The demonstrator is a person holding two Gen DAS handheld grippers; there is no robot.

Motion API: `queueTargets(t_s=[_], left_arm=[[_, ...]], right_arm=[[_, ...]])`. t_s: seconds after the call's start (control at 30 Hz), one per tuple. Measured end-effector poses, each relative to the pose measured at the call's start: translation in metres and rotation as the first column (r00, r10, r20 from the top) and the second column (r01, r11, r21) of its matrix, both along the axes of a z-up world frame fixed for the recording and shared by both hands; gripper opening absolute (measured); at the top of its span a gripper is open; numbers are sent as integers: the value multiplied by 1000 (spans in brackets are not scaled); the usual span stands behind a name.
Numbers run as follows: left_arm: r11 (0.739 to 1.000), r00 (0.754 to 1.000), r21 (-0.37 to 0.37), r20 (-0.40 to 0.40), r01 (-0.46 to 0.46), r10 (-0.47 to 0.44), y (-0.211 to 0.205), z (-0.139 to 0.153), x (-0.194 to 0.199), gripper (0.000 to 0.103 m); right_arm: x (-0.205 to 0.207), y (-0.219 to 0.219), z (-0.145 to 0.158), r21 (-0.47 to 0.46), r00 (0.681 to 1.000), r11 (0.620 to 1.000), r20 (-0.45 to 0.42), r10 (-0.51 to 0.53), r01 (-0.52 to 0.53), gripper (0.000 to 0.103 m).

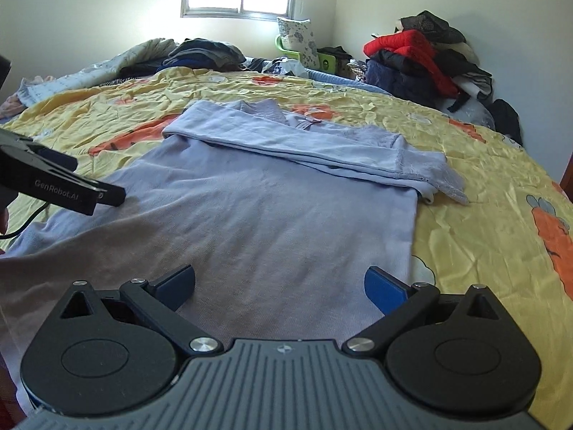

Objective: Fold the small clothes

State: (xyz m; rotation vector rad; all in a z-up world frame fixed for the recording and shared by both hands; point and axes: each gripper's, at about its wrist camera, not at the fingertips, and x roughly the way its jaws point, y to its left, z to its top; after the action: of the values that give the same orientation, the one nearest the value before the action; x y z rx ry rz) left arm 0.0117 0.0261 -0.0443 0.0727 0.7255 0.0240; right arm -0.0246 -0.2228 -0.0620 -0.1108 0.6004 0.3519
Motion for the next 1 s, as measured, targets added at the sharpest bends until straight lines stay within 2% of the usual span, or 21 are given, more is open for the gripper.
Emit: queueTargets(t_s=[0.13,0.53,0.67,0.8,0.93,1.0], left_arm=[[999,1000,-33,-12,-6,6,5,-2,0,95],[999,1000,-48,-9,-11,11,10,-1,-5,95],[999,999,-19,18,-35,35,15,8,-10,95],[999,997,-29,67,-45,47,23,18,-19,95],[1000,1000,-11,0,-19,19,19,7,-12,95],[1000,1000,-7,-9,12,-12,18,5,-13,95]], right_arm=[[2,0,0,-7,1000,1000,2,-13,13,102],[2,-8,2,34,999,998,-23,-44,45,102],[1,-12,5,28,998,997,-22,-66,67,102],[0,-21,8,53,996,995,-26,-82,83,102],[6,-26,-2,63,991,992,-86,-103,108,102],[4,-27,-2,72,991,992,-88,-102,108,102]])
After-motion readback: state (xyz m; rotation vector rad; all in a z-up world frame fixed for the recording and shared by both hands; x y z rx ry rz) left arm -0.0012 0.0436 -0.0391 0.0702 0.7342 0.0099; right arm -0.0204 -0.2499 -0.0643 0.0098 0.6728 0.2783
